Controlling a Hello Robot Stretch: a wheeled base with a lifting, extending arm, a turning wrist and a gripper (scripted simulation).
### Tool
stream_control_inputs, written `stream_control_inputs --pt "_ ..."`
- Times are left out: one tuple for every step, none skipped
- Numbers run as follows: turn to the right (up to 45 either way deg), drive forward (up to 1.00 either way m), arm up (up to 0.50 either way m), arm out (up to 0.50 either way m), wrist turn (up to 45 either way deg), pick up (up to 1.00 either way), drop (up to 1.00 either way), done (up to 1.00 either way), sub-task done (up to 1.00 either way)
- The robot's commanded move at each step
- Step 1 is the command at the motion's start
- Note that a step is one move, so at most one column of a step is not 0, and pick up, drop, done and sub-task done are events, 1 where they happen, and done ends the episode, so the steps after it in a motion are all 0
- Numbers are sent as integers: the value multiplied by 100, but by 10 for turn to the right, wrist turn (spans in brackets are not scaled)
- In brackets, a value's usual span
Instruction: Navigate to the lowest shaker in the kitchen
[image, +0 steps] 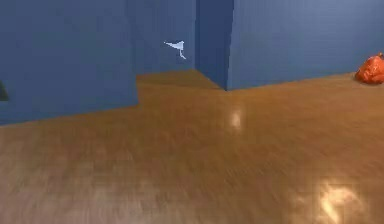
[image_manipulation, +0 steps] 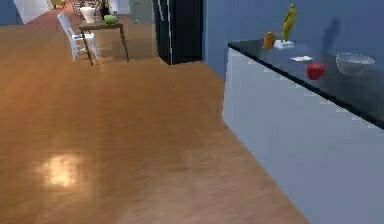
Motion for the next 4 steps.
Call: stream_control_inputs --pt "450 0 0 0 0 0 0 0 0" --pt "240 0 0 0 0 0 0 0 0" --pt "0 100 0 0 0 0 0 0 0" --pt "0 100 0 0 0 0 0 0 0"
